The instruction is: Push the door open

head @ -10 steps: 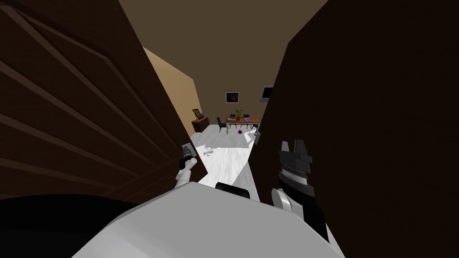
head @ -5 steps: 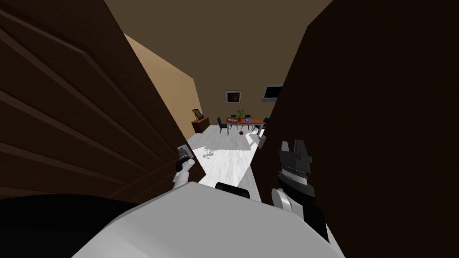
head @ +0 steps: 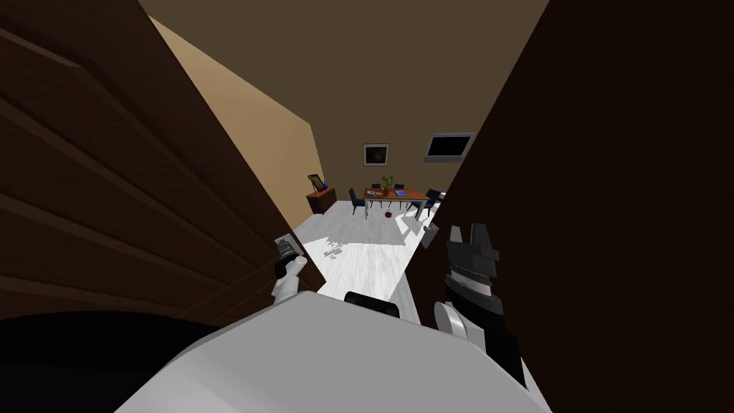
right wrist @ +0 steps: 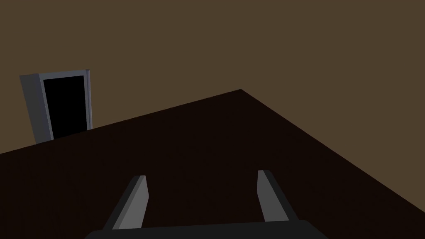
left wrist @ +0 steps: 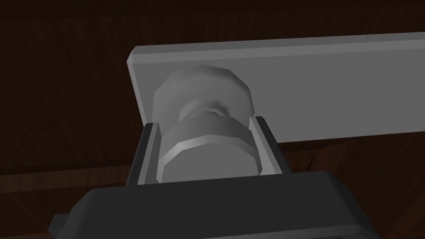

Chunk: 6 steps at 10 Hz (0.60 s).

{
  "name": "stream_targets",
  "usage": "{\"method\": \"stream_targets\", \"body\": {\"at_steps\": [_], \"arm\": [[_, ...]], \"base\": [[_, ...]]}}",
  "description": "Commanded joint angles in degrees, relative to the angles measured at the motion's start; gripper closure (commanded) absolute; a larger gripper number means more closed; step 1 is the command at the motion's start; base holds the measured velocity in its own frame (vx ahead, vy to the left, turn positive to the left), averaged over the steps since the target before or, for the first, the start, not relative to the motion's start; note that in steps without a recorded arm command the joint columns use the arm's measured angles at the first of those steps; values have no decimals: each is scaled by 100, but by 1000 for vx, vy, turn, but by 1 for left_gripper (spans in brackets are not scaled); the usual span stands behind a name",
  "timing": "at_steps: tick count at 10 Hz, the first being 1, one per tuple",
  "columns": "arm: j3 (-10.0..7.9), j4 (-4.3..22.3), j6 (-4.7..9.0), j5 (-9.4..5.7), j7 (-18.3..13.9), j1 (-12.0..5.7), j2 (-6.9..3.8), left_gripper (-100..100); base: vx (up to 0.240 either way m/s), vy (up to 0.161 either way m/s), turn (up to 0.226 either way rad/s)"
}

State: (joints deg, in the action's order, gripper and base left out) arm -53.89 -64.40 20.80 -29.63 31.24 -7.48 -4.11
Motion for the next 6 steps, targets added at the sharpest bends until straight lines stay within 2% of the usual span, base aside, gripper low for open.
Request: {"method": "stream_targets", "body": {"at_steps": [1, 2, 4, 6], "arm": [[0, 0, 0, 0, 0, 0, 0, 100], [-140, -38, 14, -54, 71, 2, -20, 100], [-269, -67, 26, -104, 137, 7, -22, 100], [-477, -113, 45, -186, 243, 14, -10, 100]], "base": [[78, 34, 22], [113, 53, 12], [173, 79, 25], [172, 122, 30]]}}
